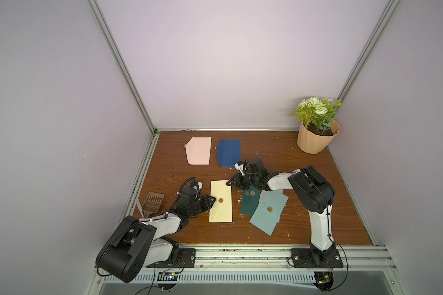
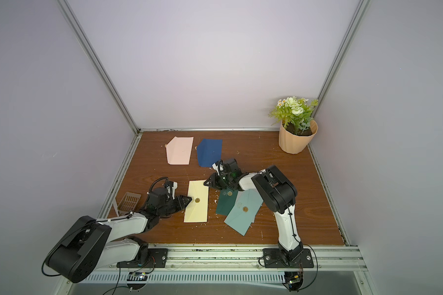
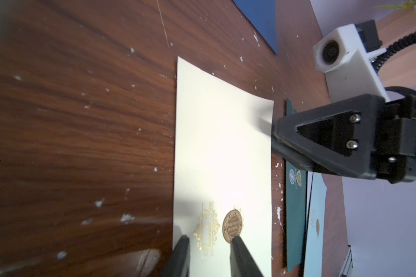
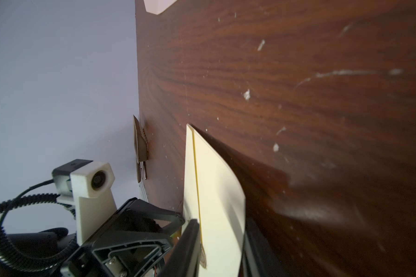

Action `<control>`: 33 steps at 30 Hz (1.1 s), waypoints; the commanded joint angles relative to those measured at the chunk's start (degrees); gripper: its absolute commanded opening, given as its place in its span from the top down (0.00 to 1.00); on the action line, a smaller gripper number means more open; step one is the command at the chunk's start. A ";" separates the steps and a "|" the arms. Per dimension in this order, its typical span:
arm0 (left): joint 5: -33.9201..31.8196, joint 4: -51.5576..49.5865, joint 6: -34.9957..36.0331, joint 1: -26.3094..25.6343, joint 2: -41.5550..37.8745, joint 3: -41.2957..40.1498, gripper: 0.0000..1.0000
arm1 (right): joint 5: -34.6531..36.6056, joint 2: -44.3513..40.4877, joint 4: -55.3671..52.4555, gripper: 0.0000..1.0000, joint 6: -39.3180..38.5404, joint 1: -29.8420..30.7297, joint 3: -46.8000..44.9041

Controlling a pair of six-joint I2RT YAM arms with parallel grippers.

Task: Open the envelope
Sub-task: Pick up the envelope from the center of the board.

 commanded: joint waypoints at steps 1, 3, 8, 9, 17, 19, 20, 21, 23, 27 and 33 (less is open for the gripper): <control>0.37 -3.69 0.28 -0.36 1.87 -0.07 0.68 | -3.78 0.14 6.16 0.67 2.99 0.90 -0.49; 0.41 -3.63 0.28 -0.37 2.01 -0.04 0.68 | -3.86 -0.06 5.58 0.68 2.77 1.40 -0.44; 0.33 -3.70 0.27 -0.37 1.92 -0.04 0.68 | -2.91 -1.56 1.25 0.68 0.51 3.91 0.43; 0.30 -3.69 0.28 -0.37 1.91 -0.04 0.67 | -2.24 -2.15 0.01 0.68 -0.01 4.65 0.53; -0.16 -4.54 0.37 -0.15 -0.01 -0.18 0.62 | 4.60 -5.63 -10.07 0.97 -4.79 8.55 3.34; -0.77 -5.70 0.67 -0.10 -1.70 -0.22 0.59 | 4.98 -6.82 -10.66 1.00 -4.95 8.63 3.34; -1.12 -6.46 0.95 -0.02 -2.86 -0.11 0.57 | 5.41 -7.66 -11.59 1.00 -5.46 8.58 3.65; -1.19 -6.87 1.28 0.11 -4.00 -0.13 0.54 | 5.75 -8.38 -12.69 1.00 -5.95 8.60 4.00; -1.27 -8.03 2.00 0.41 -7.59 0.01 0.47 | 6.08 -10.34 -14.89 1.00 -6.87 8.60 4.76; -3.25 -12.59 3.38 0.60 -16.91 1.06 0.39 | 7.29 -14.70 -18.53 1.00 -8.42 8.53 6.21; -6.54 -25.89 11.00 0.60 -29.87 6.80 0.32 | 9.37 -20.07 -20.83 1.00 -8.46 8.57 7.37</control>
